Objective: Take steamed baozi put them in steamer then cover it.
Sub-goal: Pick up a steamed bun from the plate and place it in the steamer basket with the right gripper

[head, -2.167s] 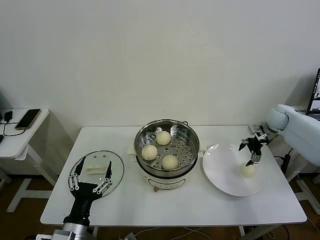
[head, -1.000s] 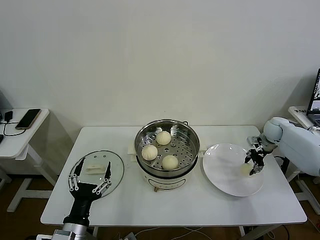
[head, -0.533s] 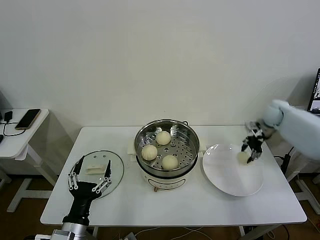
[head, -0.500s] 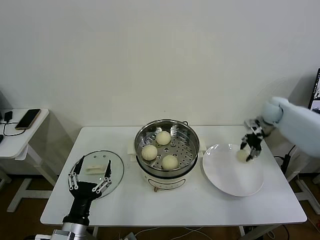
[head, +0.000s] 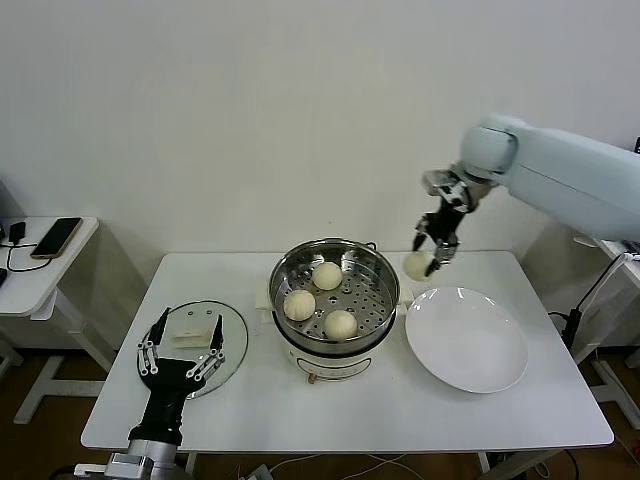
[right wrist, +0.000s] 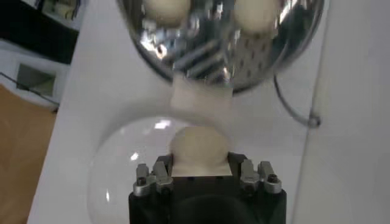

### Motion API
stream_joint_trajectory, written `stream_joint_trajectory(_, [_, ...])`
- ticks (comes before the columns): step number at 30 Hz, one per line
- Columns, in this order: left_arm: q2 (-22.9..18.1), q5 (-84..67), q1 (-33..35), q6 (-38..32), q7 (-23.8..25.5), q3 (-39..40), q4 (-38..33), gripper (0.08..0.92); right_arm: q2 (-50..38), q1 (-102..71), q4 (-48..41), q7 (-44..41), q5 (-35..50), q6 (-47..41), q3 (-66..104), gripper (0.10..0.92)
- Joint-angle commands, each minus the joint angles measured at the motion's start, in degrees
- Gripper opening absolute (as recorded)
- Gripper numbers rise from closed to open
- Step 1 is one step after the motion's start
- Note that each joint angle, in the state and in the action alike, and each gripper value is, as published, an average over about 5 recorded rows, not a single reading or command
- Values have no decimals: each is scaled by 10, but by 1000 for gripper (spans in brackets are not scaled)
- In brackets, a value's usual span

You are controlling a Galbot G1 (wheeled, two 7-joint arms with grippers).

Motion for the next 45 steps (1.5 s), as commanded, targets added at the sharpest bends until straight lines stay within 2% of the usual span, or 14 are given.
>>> stream_joint_trajectory(1, [0, 1, -11, 7, -3, 3, 4, 823, 105, 18, 9, 33, 68, -38, -36, 636])
stream_joint_trajectory(10, [0, 3, -15, 10, -7, 5, 8, 823, 140, -49, -48, 39, 16, -30, -32, 630])
stream_joint_trajectory(28, [3, 4, -19, 8, -9, 4, 11, 823, 142, -91, -68, 55, -23, -24, -41, 641])
stream_joint_trajectory(34, [1, 7, -21, 7, -13, 5, 12, 823, 140, -96, -67, 58, -35, -19, -37, 671])
stream_joint_trajectory(38, [1, 14, -21, 9, -19, 3, 14, 823, 133, -94, -61, 63, -39, -15, -27, 745])
stream_joint_trajectory(42, [2, 31, -22, 16, -25, 1, 13, 823, 102, -89, -35, 55, -54, -4, 14, 813])
stream_joint_trajectory(45, [3, 68, -26, 17, -32, 0, 18, 823, 62, -87, -6, 43, -63, 7, 77, 821])
